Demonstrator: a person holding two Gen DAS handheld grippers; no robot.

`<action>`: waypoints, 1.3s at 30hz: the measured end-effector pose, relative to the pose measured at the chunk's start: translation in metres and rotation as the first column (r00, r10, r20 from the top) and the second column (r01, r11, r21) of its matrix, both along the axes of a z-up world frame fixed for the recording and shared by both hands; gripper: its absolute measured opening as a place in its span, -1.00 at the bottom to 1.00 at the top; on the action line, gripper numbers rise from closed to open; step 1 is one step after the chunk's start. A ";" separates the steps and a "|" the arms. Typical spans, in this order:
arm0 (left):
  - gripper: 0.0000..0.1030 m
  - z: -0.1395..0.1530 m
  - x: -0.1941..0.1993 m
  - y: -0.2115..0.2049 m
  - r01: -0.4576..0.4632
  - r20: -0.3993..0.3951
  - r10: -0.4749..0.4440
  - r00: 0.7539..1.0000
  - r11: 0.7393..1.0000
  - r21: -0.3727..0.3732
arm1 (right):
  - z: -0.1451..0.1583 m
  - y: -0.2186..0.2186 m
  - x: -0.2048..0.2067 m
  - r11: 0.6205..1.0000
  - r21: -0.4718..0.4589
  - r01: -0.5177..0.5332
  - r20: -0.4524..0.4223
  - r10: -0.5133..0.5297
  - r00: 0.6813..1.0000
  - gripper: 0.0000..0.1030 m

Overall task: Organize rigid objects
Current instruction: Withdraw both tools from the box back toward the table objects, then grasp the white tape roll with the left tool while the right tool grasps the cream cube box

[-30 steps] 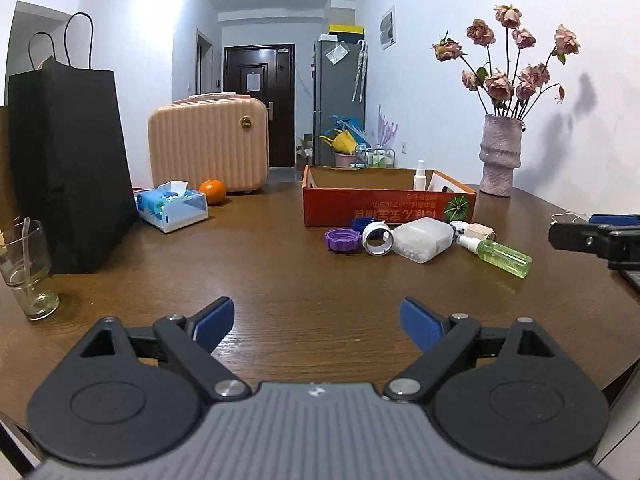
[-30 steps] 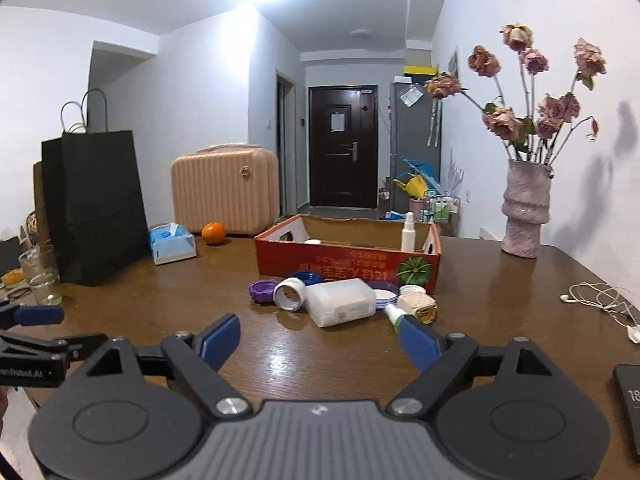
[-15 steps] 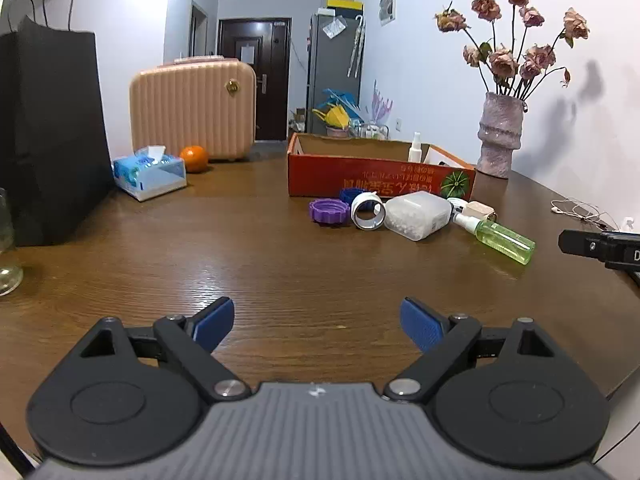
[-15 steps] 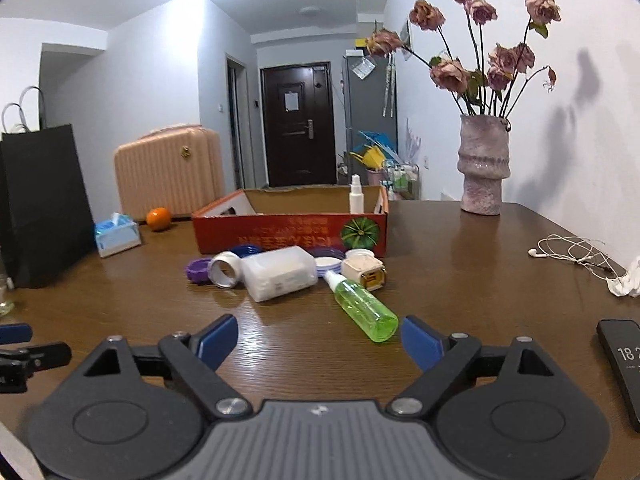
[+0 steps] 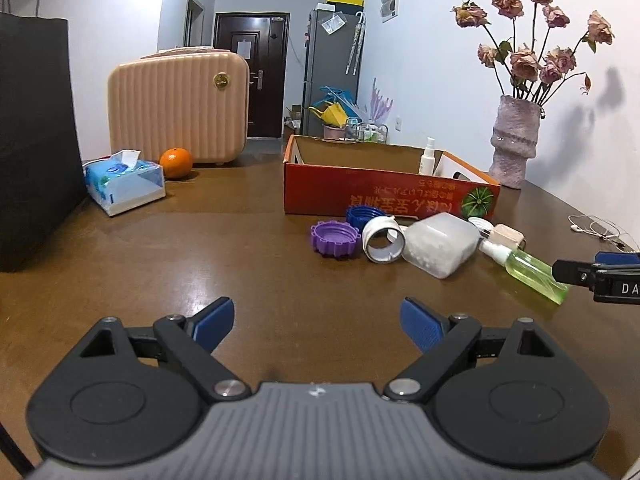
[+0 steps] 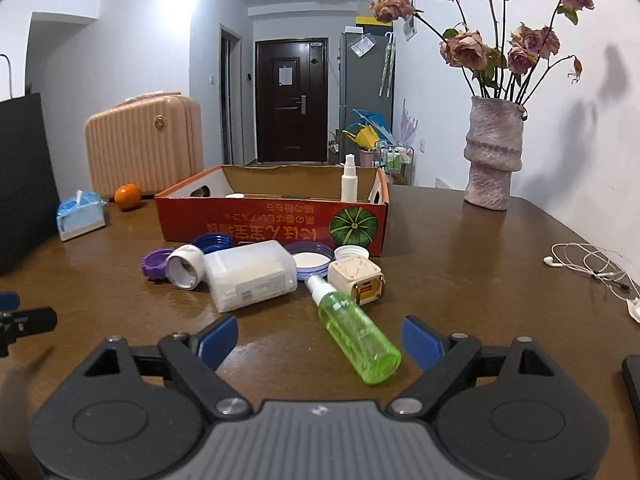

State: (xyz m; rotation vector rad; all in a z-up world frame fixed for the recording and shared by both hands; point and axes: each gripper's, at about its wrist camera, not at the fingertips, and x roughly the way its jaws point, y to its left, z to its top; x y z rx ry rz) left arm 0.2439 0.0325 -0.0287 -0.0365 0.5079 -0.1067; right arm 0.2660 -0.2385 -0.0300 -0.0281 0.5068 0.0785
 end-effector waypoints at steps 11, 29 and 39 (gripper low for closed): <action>0.79 -0.016 0.039 -0.002 0.046 -0.054 -0.045 0.998 0.999 0.002 | -0.013 -0.004 0.039 0.999 -0.014 0.045 -0.032 -0.045 0.998 0.72; 0.24 -0.009 0.134 -0.036 0.204 -0.108 -0.208 0.972 0.978 -0.050 | -0.018 -0.013 0.090 0.999 -0.002 -0.046 -0.057 0.046 0.997 0.62; -0.11 -0.017 0.157 -0.080 0.197 -0.120 -0.184 0.976 0.975 0.102 | -0.021 -0.050 0.136 0.989 0.149 0.025 -0.110 -0.009 0.994 0.25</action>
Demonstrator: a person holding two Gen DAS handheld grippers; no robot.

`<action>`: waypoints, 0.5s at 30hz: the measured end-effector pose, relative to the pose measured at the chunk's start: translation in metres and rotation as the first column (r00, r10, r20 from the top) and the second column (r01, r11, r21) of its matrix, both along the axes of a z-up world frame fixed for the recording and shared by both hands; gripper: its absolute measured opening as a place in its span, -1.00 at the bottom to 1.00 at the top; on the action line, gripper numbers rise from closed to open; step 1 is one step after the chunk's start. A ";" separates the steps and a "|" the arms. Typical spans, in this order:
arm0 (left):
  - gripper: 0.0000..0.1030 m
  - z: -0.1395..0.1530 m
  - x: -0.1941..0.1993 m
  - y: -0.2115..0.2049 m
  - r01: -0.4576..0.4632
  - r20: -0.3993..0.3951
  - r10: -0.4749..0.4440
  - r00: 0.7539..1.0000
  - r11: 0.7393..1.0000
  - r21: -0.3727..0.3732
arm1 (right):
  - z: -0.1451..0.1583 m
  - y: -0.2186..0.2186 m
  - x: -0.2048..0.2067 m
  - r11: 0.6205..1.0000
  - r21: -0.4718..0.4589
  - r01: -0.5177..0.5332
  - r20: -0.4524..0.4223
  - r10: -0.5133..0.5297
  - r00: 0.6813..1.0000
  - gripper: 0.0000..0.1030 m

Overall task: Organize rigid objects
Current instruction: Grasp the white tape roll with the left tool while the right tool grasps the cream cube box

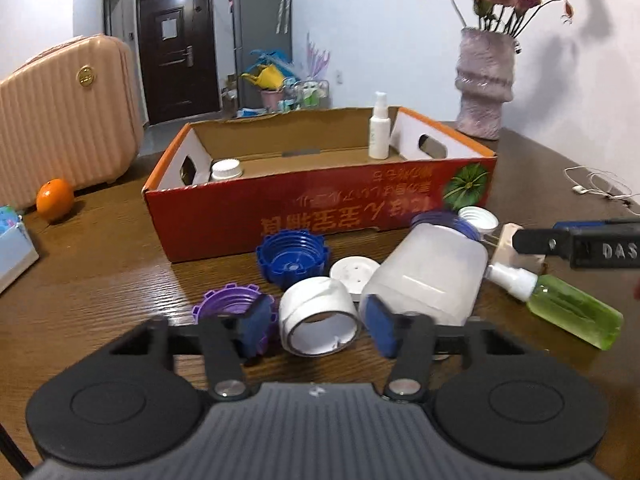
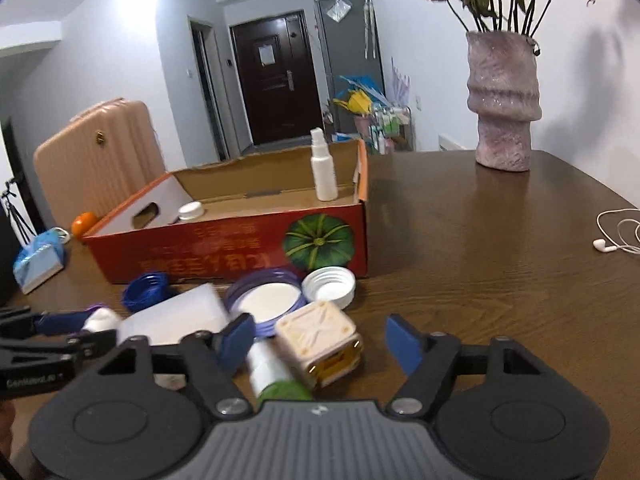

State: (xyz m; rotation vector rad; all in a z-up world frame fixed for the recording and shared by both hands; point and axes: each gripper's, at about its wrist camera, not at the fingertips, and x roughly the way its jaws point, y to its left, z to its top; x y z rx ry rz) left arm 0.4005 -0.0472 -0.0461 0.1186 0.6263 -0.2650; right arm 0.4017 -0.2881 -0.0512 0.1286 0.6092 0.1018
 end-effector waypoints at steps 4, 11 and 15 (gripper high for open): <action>-0.14 -0.001 -0.001 0.001 0.008 -0.002 -0.008 1.000 1.000 -0.004 | -0.003 0.000 0.015 0.999 -0.029 -0.041 -0.033 0.040 0.999 0.09; -0.15 0.015 -0.024 0.008 -0.017 0.038 0.018 0.999 0.999 -0.036 | -0.010 0.005 0.020 0.994 -0.055 -0.092 -0.077 0.088 0.993 -0.18; -0.15 0.030 -0.040 0.015 -0.029 0.067 0.032 0.997 0.998 -0.049 | -0.003 0.008 0.012 0.992 -0.100 -0.073 -0.053 0.068 0.996 -0.27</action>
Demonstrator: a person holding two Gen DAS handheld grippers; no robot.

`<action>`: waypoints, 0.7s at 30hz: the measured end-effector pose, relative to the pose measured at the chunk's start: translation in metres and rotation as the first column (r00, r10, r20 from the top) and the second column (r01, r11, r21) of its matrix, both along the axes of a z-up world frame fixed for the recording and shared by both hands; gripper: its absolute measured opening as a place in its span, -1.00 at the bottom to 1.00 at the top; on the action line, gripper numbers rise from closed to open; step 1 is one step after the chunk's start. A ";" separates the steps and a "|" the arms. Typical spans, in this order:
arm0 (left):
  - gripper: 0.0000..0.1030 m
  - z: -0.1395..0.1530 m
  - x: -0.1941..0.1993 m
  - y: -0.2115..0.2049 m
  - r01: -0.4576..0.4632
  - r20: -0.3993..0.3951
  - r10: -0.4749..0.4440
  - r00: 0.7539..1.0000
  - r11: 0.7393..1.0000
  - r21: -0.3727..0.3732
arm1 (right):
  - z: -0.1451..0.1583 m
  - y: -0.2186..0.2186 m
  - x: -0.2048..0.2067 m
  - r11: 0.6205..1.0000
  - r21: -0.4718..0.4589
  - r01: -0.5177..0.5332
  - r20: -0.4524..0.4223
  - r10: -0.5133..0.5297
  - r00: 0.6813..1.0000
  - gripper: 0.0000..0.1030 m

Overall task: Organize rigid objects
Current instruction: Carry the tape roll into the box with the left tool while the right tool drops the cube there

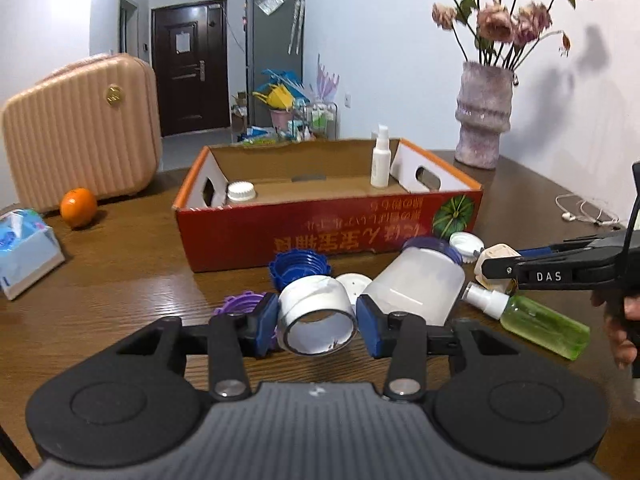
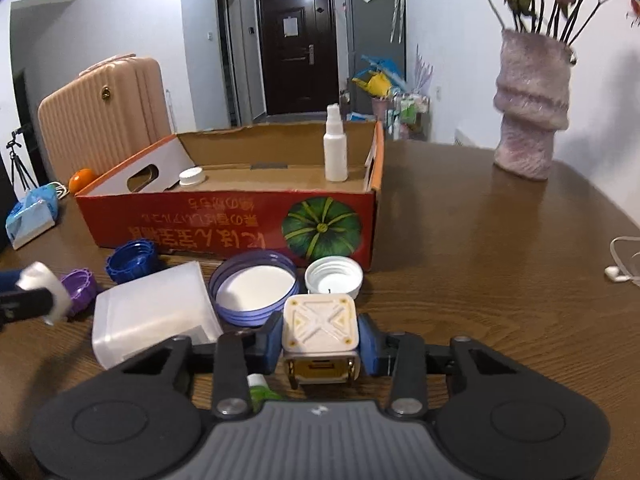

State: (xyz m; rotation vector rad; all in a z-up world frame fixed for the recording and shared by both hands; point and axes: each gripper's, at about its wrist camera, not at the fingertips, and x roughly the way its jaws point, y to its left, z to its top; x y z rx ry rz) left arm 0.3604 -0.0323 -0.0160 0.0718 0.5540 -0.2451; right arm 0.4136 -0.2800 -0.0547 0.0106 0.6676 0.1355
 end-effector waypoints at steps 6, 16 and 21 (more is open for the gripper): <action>-0.15 0.026 -0.002 0.016 0.022 0.026 -0.021 0.999 0.999 -0.042 | 0.013 -0.007 -0.018 1.000 0.006 0.008 0.022 -0.008 1.000 -0.27; -0.15 0.064 0.220 -0.022 0.095 -0.127 -0.083 0.988 0.991 0.092 | 0.072 0.071 0.151 0.984 -0.023 -0.175 -0.037 0.175 0.984 -0.27; -0.15 0.019 0.324 -0.035 -0.013 -0.251 0.055 0.966 0.986 0.165 | 0.040 0.102 0.254 0.978 -0.159 -0.131 -0.179 0.102 0.979 -0.27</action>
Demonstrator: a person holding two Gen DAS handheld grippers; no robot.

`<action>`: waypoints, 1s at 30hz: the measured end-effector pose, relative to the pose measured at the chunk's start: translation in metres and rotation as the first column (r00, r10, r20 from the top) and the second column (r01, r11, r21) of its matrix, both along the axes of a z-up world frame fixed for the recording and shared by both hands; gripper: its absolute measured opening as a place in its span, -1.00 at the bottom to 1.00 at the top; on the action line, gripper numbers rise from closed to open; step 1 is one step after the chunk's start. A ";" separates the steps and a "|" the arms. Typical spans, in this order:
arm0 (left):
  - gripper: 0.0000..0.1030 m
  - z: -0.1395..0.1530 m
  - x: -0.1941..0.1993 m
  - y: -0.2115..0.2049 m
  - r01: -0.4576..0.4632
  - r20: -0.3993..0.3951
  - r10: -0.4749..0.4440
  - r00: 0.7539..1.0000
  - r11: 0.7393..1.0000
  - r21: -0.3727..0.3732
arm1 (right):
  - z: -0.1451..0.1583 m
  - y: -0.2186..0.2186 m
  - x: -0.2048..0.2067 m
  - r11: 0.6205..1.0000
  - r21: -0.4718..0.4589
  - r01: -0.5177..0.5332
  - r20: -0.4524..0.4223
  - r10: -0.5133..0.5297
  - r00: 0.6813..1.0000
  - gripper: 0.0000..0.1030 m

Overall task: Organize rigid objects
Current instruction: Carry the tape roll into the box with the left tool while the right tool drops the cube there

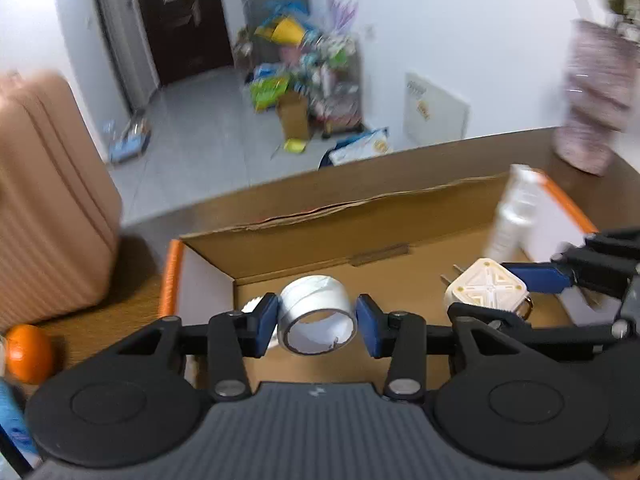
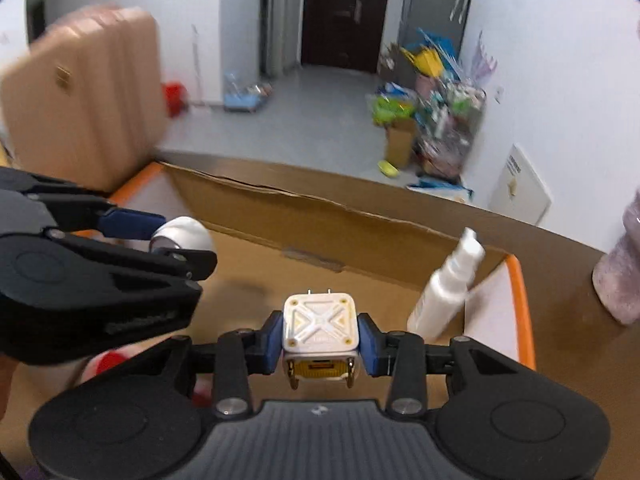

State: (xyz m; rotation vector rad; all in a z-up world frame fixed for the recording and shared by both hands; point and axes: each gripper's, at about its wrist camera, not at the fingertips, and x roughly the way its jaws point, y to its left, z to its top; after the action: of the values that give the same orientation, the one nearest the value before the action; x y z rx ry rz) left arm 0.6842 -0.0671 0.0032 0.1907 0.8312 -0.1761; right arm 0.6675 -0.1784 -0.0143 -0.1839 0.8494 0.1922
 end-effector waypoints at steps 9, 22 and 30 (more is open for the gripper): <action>-0.05 -0.027 0.036 0.005 -0.013 -0.069 0.010 0.998 0.999 -0.042 | -0.023 0.001 0.040 0.999 0.016 0.051 -0.090 -0.049 0.995 -0.24; 0.27 0.072 -0.088 0.054 -0.002 0.100 0.015 0.995 0.992 -0.128 | 0.070 -0.033 -0.069 0.996 0.093 0.016 0.079 -0.023 0.997 0.09; 0.44 0.104 -0.269 0.083 0.042 0.234 0.001 0.972 0.983 -0.179 | 0.124 -0.069 -0.239 0.986 0.161 -0.036 0.238 -0.003 0.971 0.32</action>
State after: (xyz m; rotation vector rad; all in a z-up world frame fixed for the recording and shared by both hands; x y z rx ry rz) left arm 0.4156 0.0159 0.1075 0.0450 0.5756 -0.2434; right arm 0.4289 -0.2475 0.1097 -0.0570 0.5903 0.2498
